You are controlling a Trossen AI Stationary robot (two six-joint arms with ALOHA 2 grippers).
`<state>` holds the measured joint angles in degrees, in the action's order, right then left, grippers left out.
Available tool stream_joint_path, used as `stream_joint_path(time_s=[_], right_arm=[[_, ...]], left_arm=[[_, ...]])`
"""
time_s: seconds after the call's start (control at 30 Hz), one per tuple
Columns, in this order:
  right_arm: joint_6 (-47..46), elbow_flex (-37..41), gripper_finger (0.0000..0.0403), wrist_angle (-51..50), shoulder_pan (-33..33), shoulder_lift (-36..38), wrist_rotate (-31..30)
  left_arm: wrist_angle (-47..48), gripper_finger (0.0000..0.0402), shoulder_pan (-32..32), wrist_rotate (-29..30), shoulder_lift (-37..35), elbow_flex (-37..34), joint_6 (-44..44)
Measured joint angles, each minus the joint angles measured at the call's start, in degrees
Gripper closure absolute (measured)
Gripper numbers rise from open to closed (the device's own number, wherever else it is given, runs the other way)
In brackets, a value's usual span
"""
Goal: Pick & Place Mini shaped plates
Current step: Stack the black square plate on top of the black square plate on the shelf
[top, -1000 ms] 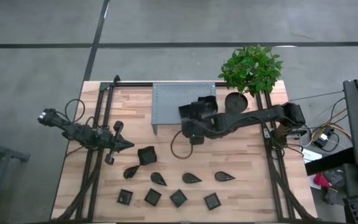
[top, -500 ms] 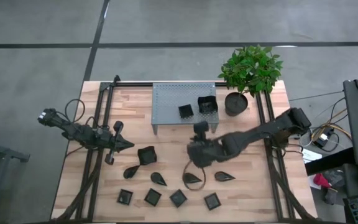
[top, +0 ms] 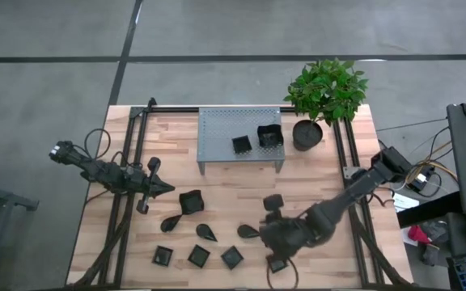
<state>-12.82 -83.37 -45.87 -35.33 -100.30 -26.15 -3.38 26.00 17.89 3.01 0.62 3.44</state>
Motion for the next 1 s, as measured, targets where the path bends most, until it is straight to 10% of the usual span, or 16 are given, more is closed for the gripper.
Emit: stream_joint_path(time_s=[0.37, 1.0], right_arm=[[-11.1, 0.6, 0.0339, 3.0, -7.2, -2.0, 10.5], [-15.7, 3.3, 0.0304, 7.1, -14.5, -11.0, 11.4]], left_arm=[[0.0, 0.0401, 0.0, 0.0, 0.0, 0.0, 0.0], [0.0, 0.0401, 0.0, 0.0, 0.5, 0.0, 0.0]])
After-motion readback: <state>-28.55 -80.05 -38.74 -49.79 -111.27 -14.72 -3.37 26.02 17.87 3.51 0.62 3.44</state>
